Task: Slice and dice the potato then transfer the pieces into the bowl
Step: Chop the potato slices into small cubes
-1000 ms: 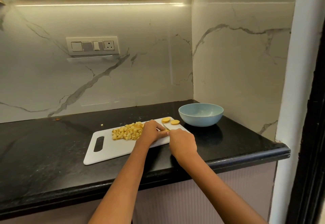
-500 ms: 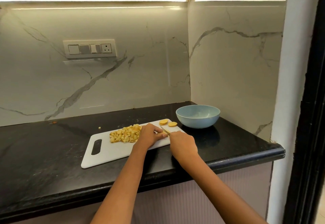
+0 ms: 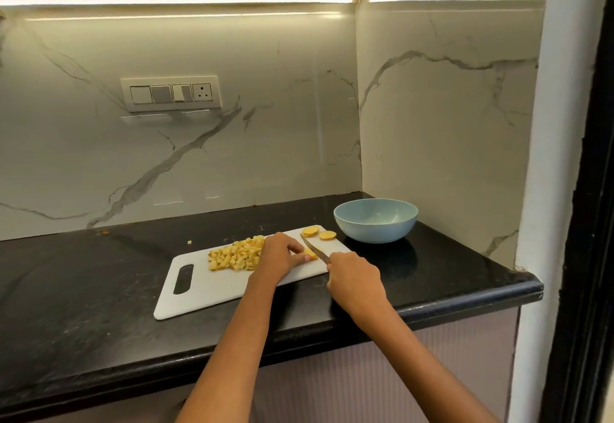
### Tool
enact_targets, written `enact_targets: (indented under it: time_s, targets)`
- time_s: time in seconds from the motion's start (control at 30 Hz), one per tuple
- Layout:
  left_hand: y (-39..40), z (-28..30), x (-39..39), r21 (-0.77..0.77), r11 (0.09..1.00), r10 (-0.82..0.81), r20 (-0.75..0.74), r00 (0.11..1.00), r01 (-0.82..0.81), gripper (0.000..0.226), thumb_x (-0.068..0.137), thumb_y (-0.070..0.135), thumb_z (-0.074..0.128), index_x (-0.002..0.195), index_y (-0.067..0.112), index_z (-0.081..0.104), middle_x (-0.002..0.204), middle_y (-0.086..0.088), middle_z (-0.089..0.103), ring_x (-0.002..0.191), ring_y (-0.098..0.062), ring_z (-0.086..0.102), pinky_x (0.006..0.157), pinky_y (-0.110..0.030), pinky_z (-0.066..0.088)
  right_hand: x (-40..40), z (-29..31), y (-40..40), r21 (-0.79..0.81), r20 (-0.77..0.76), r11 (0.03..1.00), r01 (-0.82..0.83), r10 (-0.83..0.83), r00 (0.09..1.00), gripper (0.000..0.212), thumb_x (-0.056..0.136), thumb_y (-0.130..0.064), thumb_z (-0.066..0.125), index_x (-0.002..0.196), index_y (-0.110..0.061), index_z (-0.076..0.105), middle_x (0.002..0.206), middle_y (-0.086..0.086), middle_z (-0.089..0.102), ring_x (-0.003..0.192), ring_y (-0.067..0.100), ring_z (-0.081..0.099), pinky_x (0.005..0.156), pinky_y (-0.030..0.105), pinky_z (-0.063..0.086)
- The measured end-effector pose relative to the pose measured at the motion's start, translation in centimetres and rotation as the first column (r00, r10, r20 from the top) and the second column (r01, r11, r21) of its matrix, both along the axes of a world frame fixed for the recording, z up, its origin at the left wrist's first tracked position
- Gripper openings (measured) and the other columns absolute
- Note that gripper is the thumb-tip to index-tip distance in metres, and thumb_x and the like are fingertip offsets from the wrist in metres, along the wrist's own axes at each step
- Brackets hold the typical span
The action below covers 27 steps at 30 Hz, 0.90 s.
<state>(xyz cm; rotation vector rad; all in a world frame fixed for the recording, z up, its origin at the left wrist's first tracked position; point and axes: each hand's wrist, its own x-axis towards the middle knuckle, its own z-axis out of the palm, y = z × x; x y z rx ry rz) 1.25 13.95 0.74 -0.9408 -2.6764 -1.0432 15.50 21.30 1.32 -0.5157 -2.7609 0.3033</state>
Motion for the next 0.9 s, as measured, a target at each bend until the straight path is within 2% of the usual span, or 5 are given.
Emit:
enact_targets:
  time_s: [0.1,0.33,0.57,0.77,0.9]
  targets:
    - [0.1,-0.1,-0.2,0.001,1.000,-0.007,-0.004,1.000,0.007,0.028,0.082,0.020,0.070,0.107,0.008,0.070,0.107,-0.007,0.069,0.085,-0.010,0.052,0.075,-0.021,0.040,0.0,0.1,-0.1,0.026,0.016,1.000,-0.006,0.005,1.000,0.026,0.097,-0.020,0.048,0.122,-0.012,0.051,0.112,0.007,0.059,0.097,0.018,0.059,0.077,0.026,0.044]
    - [-0.2,0.0,-0.5,-0.024,0.999,-0.043,-0.041,0.998,0.042,0.023,0.080,0.020,0.072,0.100,0.009,0.073,0.099,-0.006,0.071,0.080,-0.007,0.053,0.070,-0.020,0.037,-1.8,0.9,-0.5,0.052,0.059,0.999,-0.004,0.001,0.998,0.029,0.097,-0.013,0.049,0.125,-0.010,0.051,0.117,0.009,0.058,0.106,0.021,0.057,0.077,0.026,0.041]
    - [0.0,0.3,-0.1,-0.055,0.997,-0.049,-0.067,0.997,0.046,0.020,0.082,0.016,0.070,0.099,0.007,0.073,0.101,-0.007,0.071,0.093,-0.015,0.060,0.076,-0.020,0.041,-1.5,1.0,-0.4,0.130,0.144,0.989,-0.071,0.052,0.988,0.031,0.096,-0.010,0.047,0.127,-0.007,0.050,0.122,0.012,0.055,0.109,0.024,0.057,0.084,0.029,0.045]
    - [-0.3,0.1,-0.4,-0.035,0.998,-0.053,-0.064,0.997,0.051,0.016,0.080,0.016,0.072,0.095,0.009,0.075,0.099,-0.005,0.072,0.091,-0.014,0.063,0.078,-0.021,0.044,-1.5,1.2,-1.1,0.211,0.132,0.971,-0.111,0.084,0.988,0.029,0.096,-0.005,0.045,0.124,-0.005,0.053,0.121,0.013,0.057,0.107,0.025,0.058,0.085,0.030,0.046]
    - [-0.2,0.0,-0.2,-0.037,0.998,-0.048,-0.062,0.997,0.046,0.017,0.081,0.016,0.071,0.096,0.010,0.074,0.099,-0.004,0.072,0.093,-0.013,0.062,0.080,-0.021,0.044,-0.9,1.4,-0.5,0.210,0.186,0.964,-0.162,0.123,0.975,0.029,0.096,-0.006,0.045,0.124,-0.005,0.051,0.122,0.014,0.056,0.109,0.027,0.057,0.088,0.032,0.045]
